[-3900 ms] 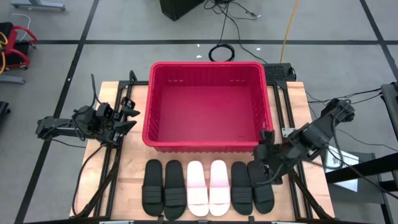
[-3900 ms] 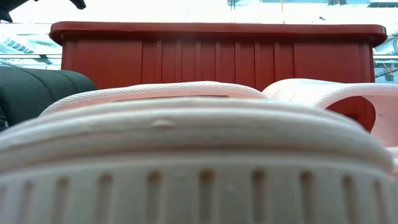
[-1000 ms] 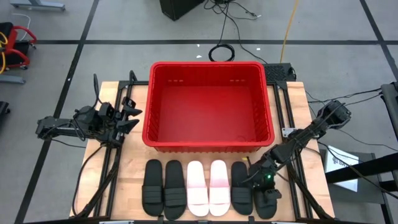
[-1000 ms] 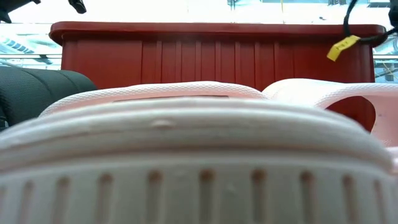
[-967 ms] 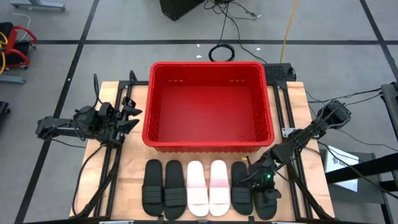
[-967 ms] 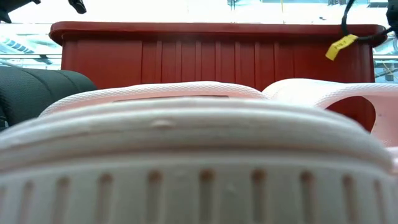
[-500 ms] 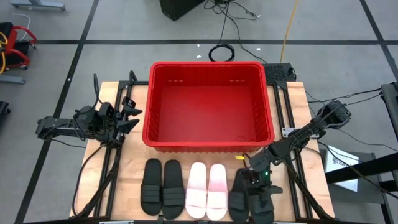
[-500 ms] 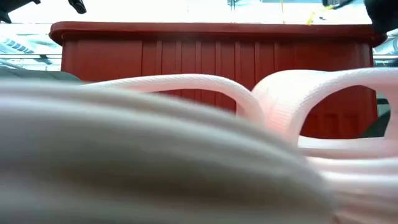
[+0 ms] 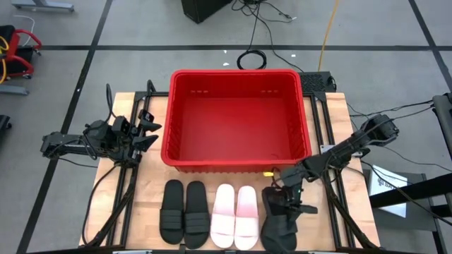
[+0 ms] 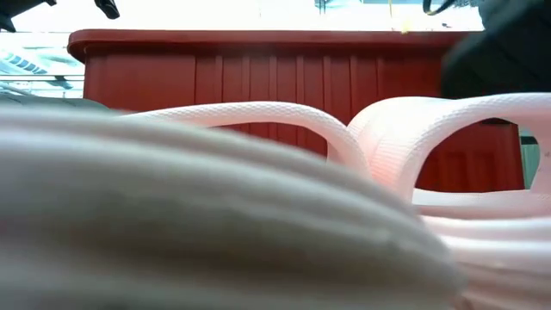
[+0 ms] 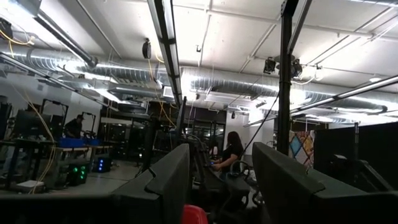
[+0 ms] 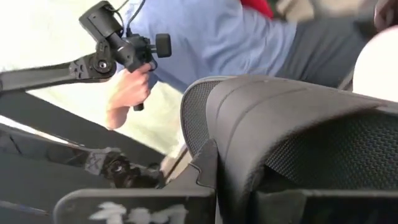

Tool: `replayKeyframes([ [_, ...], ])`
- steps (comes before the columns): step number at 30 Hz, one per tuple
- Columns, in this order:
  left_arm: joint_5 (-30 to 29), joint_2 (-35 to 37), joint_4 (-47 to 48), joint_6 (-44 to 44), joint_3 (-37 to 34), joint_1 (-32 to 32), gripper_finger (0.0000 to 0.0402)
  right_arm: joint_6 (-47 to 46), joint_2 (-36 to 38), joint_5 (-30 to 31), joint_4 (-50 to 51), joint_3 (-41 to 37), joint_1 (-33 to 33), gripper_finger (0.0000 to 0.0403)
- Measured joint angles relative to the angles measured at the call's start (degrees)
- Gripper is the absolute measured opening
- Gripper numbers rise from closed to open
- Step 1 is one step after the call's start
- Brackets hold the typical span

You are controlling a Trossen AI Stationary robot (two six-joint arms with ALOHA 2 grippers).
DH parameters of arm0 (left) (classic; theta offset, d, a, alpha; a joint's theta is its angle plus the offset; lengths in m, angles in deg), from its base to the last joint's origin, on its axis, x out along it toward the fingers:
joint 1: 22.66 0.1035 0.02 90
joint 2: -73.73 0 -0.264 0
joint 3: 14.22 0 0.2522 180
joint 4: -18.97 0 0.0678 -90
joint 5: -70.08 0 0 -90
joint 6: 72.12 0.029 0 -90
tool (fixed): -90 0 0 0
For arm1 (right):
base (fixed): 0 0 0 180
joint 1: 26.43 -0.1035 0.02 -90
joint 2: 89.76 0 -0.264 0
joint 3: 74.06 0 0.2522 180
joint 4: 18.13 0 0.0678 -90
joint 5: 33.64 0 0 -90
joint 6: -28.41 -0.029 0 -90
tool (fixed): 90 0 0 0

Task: Pick and place slides into bin
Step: Put the black slide into the red bin

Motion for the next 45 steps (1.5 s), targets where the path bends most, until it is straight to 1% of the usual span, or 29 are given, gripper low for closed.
replayKeyframes([
  [5, -0.1, 0.0, 0.0, 0.0, 0.0, 0.0, 0.0184, 10.9, 0.0, 2.8, -8.0, 0.0, 1.4, 0.0004],
  [8, -0.3, 0.0, 0.0, 0.0, 0.0, 0.0, 0.0184, 16.5, 0.0, 3.0, -13.6, 0.1, 1.8, 0.0004],
  [11, -0.4, 0.0, 0.2, 0.0, 0.0, 0.0, 0.0184, 23.5, 0.0, 3.3, -14.7, 1.0, 2.0, 0.0004],
  [17, -0.5, 0.0, 0.2, 0.7, 0.0, 0.0, 0.0184, 35.0, 0.0, 7.5, -15.5, 4.2, 2.8, 0.0004],
  [22, -0.5, 0.0, 0.2, 0.6, 0.0, 0.0, 0.0184, 39.6, 0.1, 11.5, -19.5, 4.9, 4.7, 0.0004],
  [26, -0.5, 0.0, 0.2, 0.6, 0.0, 0.0, 0.0184, 40.4, 0.2, 16.4, -21.9, 4.9, 6.8, 0.0004],
  [29, -0.5, 0.0, 0.2, 0.7, 0.0, 0.0, 0.0184, 40.5, 1.4, 19.3, -22.1, 4.9, 8.6, 0.0004],
  [32, -0.5, 0.0, 0.2, 0.7, 0.0, 0.0, 0.0184, 41.6, 4.3, 22.8, -18.7, 4.9, 9.9, 0.0004],
  [34, -0.5, 0.0, 0.2, 0.7, 0.0, 0.0, 0.0184, 44.4, 7.2, 26.1, -16.3, 4.9, 10.2, 0.0004],
  [39, -0.5, 0.0, 0.2, 0.7, 0.0, 0.0, 0.0184, 53.4, 16.3, 36.6, -7.3, 4.9, 10.2, 0.0004],
  [42, -0.5, 0.0, 0.2, 0.8, 0.0, 0.0, 0.0184, 57.9, 21.2, 46.2, -4.7, 4.9, 9.9, 0.0004],
  [45, -0.5, 0.0, 0.2, 0.8, 0.0, 0.0, 0.0184, 65.2, 24.6, 58.8, -3.8, 4.9, 8.7, 0.0004],
])
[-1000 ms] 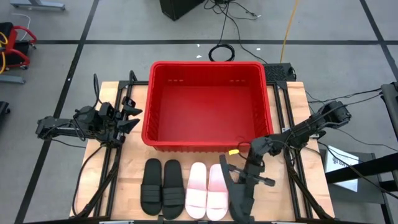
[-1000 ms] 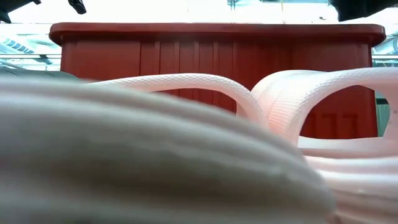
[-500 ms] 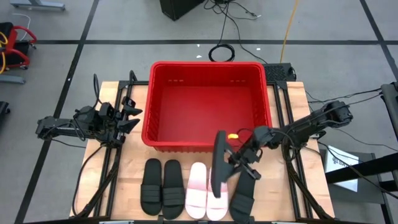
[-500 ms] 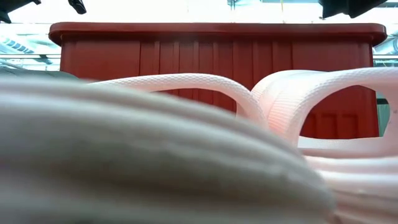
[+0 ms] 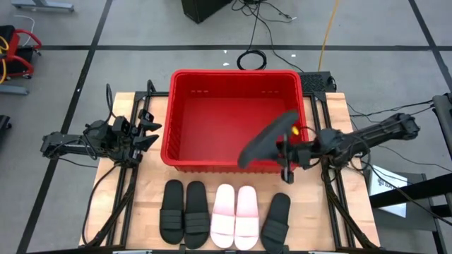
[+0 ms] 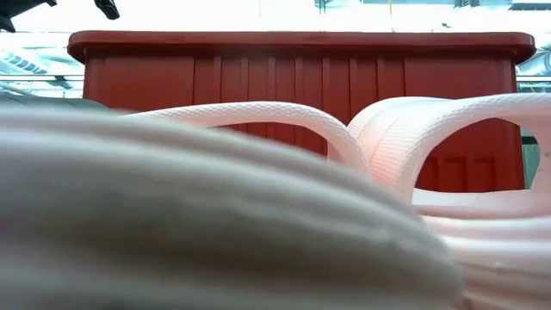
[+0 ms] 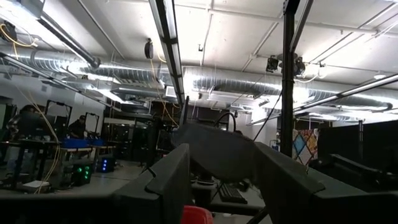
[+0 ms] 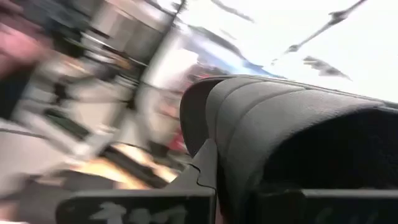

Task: Pick and place slides into bin
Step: Put the black slide into the red bin

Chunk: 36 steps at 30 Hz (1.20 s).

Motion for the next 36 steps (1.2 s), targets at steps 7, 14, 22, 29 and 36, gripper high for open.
replayKeyframes([
  [7, 0.0, 0.0, 0.0, 0.5, 0.0, 0.0, 0.0184, 14.0, 1.6, 28.8, 5.6, 5.4, -2.3, 0.0004],
  [14, -1.0, 0.0, 0.0, 0.8, 0.0, 0.0, 0.0184, 18.9, -2.9, 57.3, 18.7, 19.3, -2.1, 0.0004],
  [22, -1.0, 0.0, 0.0, 0.6, 0.0, 0.0, 0.0184, 26.9, -8.4, 72.8, 25.3, 30.1, -0.1, 0.0004],
  [29, -1.0, 0.0, 0.0, 0.7, 0.0, 0.0, 0.0184, 28.8, -10.8, 74.6, 27.2, 34.8, 3.7, 0.0004],
  [36, -1.0, 0.0, 0.0, 1.4, 0.0, 0.0, 0.0184, 34.5, -11.4, 62.7, 20.5, 38.1, 8.4, 0.0004],
])
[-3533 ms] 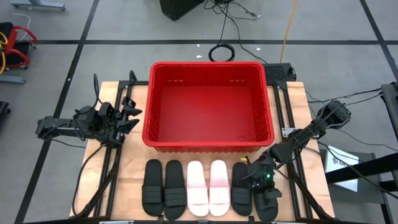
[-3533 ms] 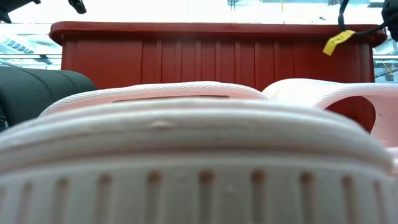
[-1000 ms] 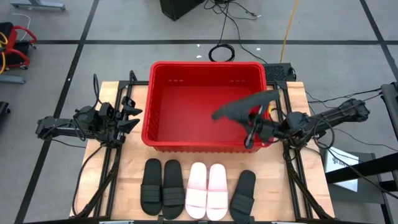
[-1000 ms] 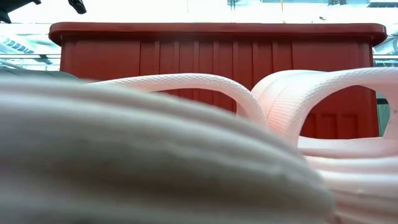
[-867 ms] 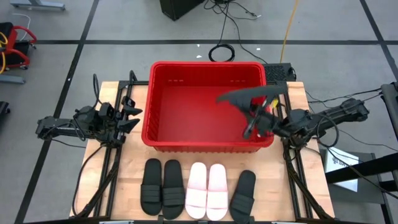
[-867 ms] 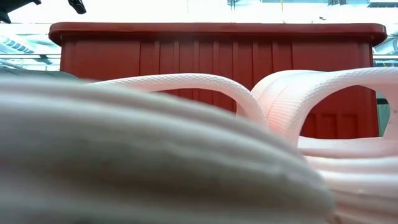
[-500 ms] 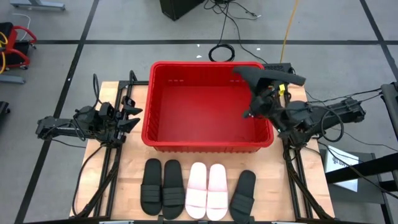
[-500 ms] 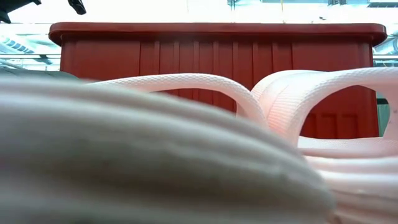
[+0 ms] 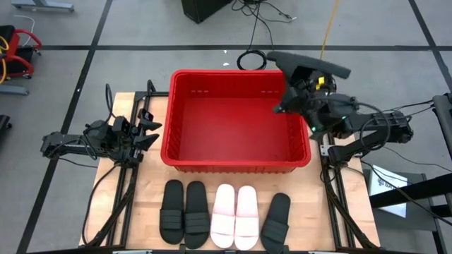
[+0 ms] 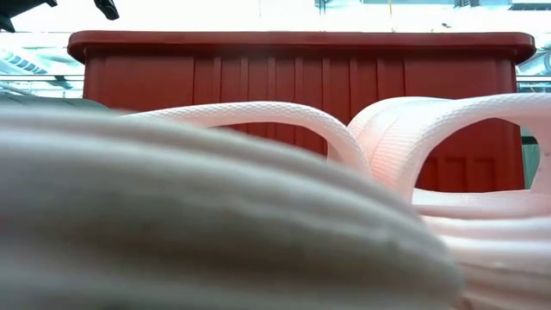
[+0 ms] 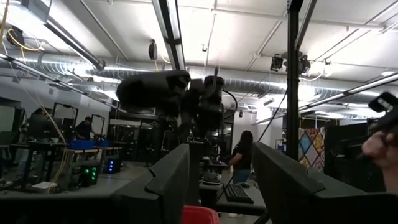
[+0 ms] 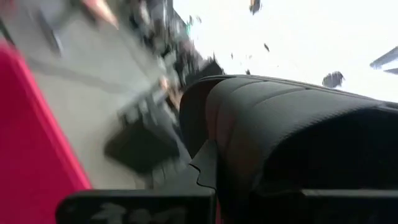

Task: Pick and place slides into bin
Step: Put the black slide into the red bin

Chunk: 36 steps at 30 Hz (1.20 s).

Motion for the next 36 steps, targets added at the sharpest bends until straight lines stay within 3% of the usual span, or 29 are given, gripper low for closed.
replayKeyframes([
  [4, 0.0, 0.0, 0.0, 0.1, 0.0, 0.0, 0.0184, -5.5, 0.1, -12.6, 3.0, 4.7, 1.2, 0.0004],
  [11, 0.0, 0.0, 0.0, 0.1, 0.0, 0.0, 0.0184, -29.2, -2.0, -43.7, 26.8, 19.1, 6.2, 0.0004],
  [13, 0.0, 0.0, 0.0, 0.1, 0.0, 0.0, 0.0184, -32.9, -3.8, -47.8, 33.4, 23.5, 8.2, 0.0004],
  [18, -0.1, 0.0, 0.0, 0.2, 0.0, 0.0, 0.0184, -39.6, -10.2, -50.3, 54.1, 35.9, 14.3, 0.0004],
  [21, -0.2, 0.0, 0.0, 0.5, 0.0, 0.0, 0.0184, -42.9, -13.9, -59.2, 67.8, 41.2, 19.1, 0.0004],
  [27, -1.5, 0.0, 0.0, 0.9, 0.0, 0.0, 0.0184, -47.0, -19.4, -74.7, 80.1, 42.6, 27.7, 0.0004],
  [36, -1.5, 0.0, 0.0, 0.9, 0.0, 0.0, 0.0184, -43.5, -26.3, -94.7, 94.8, 42.6, 38.6, 0.0004],
])
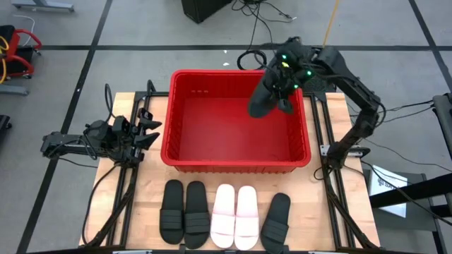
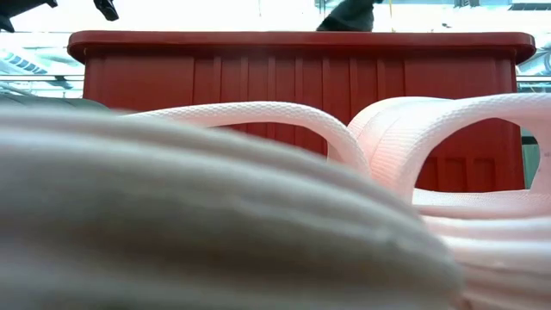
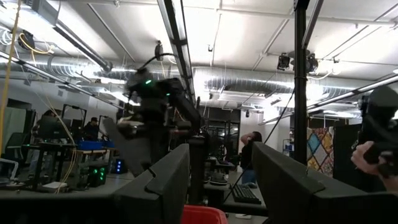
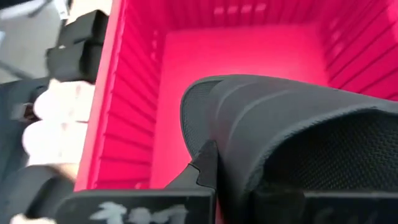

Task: Pick and place slides into bin
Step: Put the black slide into the red bin

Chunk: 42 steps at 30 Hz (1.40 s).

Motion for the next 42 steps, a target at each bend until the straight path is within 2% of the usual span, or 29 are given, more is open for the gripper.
replayKeyframes([
  [3, 0.0, 0.0, 0.0, 0.0, 0.0, 0.0, 0.0184, 3.4, -2.0, -4.2, 3.5, 0.0, 2.3, 0.0004],
  [8, 0.0, 0.0, 0.2, 0.0, 0.0, 0.0, 0.0184, 6.8, -4.7, -5.4, 6.6, 0.0, 4.7, 0.0004],
  [13, 0.0, 0.0, 0.4, 0.3, 0.0, 0.0, 0.0184, 9.9, -6.2, -10.0, 6.3, -2.0, 6.6, 0.0004],
  [17, 0.0, 0.0, 0.4, 0.6, 0.0, 0.0, 0.0184, 12.6, -6.4, -10.5, 6.2, -7.7, 7.5, 0.0004],
  [26, 0.0, 0.0, 1.7, 0.7, 0.0, 0.0, 0.0184, 17.1, -6.1, -10.2, 6.4, -26.5, 7.4, 0.0004],
  [32, -0.1, 0.0, 1.4, 1.0, 0.0, 0.0, 0.0184, 17.2, -6.0, -11.5, 6.1, -31.6, 7.4, 0.0004],
  [42, -4.4, 0.0, 1.0, 6.6, 0.0, 0.0, 0.0184, 17.1, -6.0, -15.0, 2.3, -39.5, 5.4, 0.0004],
])
